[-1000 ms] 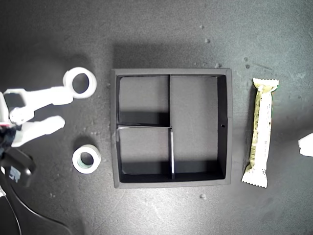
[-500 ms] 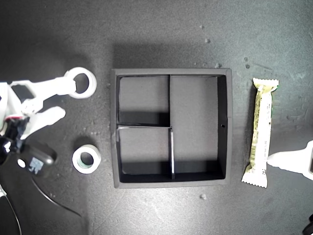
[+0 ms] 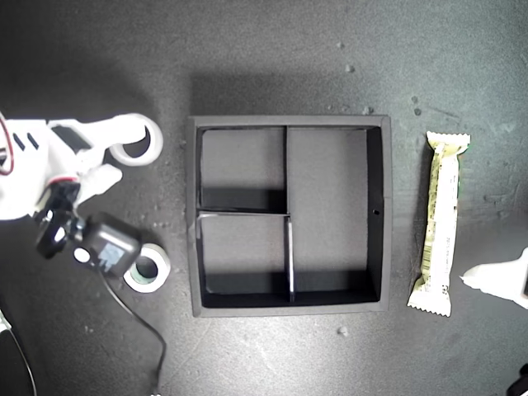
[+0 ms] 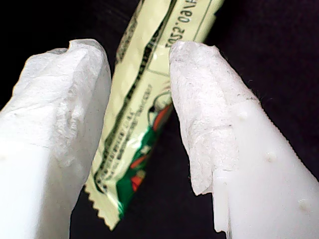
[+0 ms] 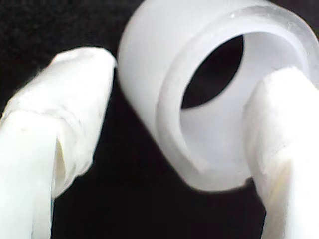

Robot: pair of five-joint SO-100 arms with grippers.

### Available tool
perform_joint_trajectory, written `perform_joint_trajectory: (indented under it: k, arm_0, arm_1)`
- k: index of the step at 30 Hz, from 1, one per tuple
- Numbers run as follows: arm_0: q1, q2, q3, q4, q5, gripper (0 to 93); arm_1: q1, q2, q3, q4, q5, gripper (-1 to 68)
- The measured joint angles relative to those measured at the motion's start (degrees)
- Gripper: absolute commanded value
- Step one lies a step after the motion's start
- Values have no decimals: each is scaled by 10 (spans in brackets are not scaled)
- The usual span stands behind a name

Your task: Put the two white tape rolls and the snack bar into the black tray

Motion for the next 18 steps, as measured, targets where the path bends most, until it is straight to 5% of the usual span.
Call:
perform_joint_trajectory:
  k: [18]
  arm_0:
    - [2, 47, 25, 33, -47, 147]
  arm_1:
    - [18, 0, 2, 50, -15, 70]
